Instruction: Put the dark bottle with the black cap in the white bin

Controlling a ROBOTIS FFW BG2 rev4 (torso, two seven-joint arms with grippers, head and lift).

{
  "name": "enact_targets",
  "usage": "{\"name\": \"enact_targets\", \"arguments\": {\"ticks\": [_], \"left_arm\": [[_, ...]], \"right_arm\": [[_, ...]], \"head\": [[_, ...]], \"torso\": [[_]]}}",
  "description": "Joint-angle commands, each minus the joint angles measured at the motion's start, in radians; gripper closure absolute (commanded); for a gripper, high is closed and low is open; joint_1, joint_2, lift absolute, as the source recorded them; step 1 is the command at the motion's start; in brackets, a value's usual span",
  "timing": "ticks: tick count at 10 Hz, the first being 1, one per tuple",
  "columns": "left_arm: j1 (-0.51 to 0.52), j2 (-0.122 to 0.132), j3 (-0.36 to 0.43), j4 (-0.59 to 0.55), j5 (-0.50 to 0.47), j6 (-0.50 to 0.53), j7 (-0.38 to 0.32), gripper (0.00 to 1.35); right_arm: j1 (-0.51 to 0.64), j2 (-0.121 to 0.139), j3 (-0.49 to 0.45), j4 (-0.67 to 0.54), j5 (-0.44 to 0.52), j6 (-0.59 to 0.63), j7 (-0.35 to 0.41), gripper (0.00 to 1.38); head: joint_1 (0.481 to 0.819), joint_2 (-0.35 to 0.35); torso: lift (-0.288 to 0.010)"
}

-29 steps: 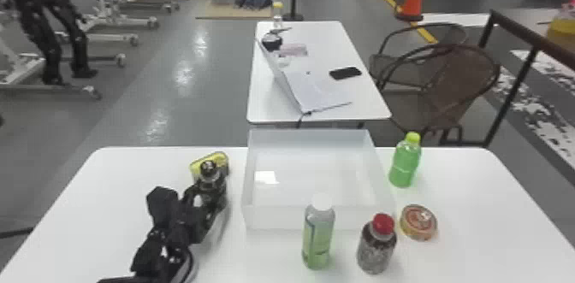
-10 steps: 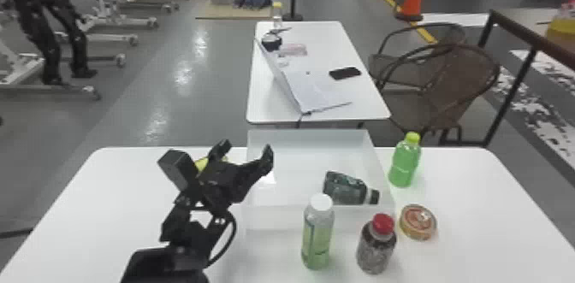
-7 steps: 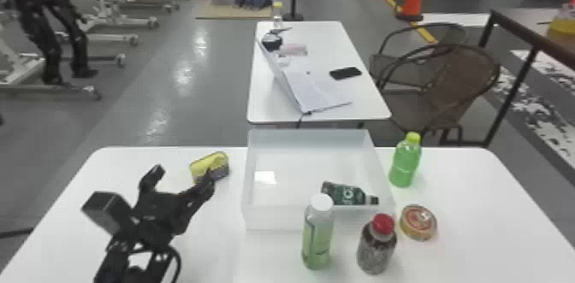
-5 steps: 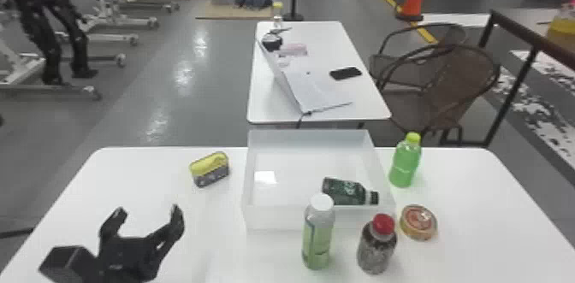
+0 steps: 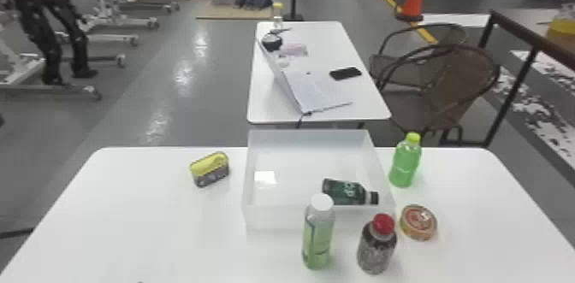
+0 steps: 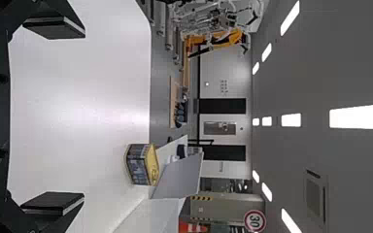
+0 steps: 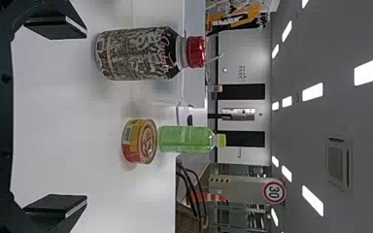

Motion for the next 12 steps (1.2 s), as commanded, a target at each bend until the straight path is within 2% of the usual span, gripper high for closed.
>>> {"name": "enact_targets", "arguments": {"ticks": [1,12], "left_arm": [[0.017,-0.003,-0.006,0.052,-0.010,-0.049,0.000,0.12],[0.014,-0.003,-0.008,0.097,0.001,-0.099,0.015,0.12]], "right_arm": [[0.005,0.000,0.000,-0.004,0.001,0.002,-0.002,0.10],[0.011,0.000,0.000,-0.012,0.002,0.006,-0.007,0.10]], "head": [[0.549,0.000],[0.549,0.000]], "torso": [[-0.100],[-0.100]]}}
